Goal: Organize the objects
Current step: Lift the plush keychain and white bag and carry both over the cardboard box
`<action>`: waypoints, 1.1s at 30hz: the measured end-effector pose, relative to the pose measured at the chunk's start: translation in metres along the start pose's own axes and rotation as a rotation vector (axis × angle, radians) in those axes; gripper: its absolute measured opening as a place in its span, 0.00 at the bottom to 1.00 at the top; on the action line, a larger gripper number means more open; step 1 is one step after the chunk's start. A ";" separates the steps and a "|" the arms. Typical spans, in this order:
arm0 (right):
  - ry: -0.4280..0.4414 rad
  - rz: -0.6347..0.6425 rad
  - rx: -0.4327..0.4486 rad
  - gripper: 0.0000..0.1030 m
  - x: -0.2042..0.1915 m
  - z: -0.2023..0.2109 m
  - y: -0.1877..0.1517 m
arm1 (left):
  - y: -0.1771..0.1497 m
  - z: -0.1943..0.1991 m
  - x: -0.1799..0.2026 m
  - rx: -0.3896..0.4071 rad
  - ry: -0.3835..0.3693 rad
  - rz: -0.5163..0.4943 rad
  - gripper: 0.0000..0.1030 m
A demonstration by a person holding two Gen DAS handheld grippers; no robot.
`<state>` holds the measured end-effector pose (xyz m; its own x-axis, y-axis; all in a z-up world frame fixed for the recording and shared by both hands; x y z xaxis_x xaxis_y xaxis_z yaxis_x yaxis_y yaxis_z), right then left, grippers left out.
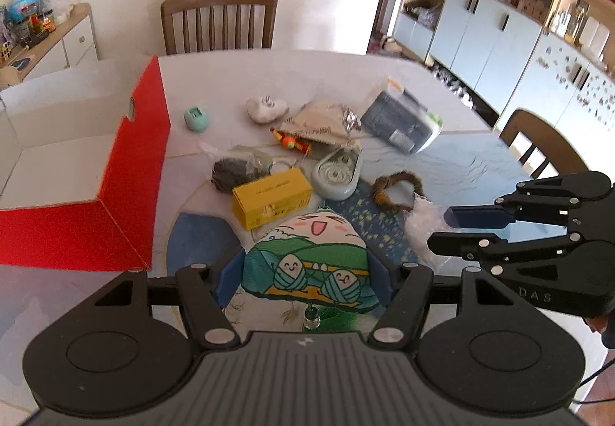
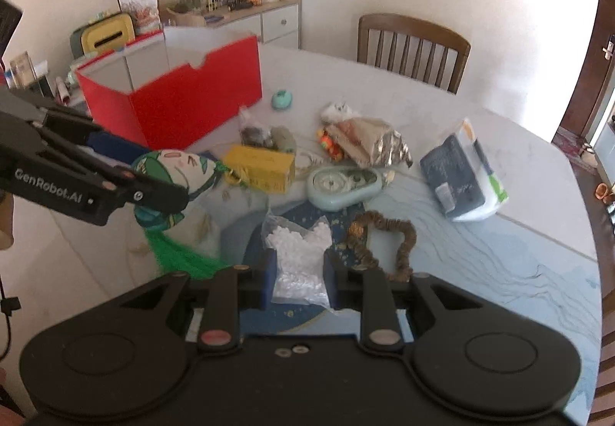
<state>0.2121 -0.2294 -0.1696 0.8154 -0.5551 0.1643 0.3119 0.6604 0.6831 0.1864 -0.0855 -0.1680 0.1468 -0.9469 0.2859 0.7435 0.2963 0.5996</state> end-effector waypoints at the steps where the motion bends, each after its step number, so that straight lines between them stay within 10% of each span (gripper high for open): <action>1: 0.003 -0.011 0.007 0.24 0.002 0.004 0.004 | 0.003 0.007 0.001 0.013 -0.005 0.005 0.64; 16: 0.114 0.013 0.101 0.24 -0.012 0.026 0.117 | 0.095 0.089 -0.046 0.144 0.033 0.026 0.65; 33: 0.110 0.053 0.098 0.24 -0.086 -0.056 0.246 | 0.193 0.109 -0.187 0.193 0.133 -0.009 0.65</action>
<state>0.2465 0.0092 -0.0553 0.8795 -0.4586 0.1269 0.2223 0.6318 0.7426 0.2312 0.1620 -0.0243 0.2347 -0.9540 0.1867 0.6087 0.2940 0.7370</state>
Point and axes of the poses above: each gripper's, at about its wrist camera, not at the fingertips, and z roughly against the way its jaws point, x to its right, y to its top, the point moved 10 cm from there along -z, roughly the way its jaws point, and after that the axes turned 15 degrees about z, right-handed, at the moved point
